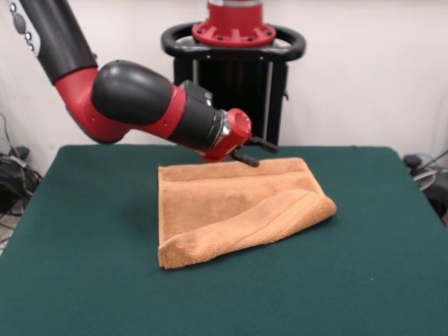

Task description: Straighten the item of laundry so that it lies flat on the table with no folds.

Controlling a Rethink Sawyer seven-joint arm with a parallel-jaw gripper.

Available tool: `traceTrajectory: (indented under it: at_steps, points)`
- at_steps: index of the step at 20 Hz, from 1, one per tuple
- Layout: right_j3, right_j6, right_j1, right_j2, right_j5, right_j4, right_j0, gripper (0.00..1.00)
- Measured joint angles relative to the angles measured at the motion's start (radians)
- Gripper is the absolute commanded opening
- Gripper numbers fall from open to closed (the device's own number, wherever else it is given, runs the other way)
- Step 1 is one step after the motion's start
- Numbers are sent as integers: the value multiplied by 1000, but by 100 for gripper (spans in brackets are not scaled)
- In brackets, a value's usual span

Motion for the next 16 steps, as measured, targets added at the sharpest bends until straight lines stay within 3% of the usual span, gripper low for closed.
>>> traceTrajectory:
  at_steps: [16]
  points:
    - [19, 0, 23, 34, -189, -2, 1, 100]
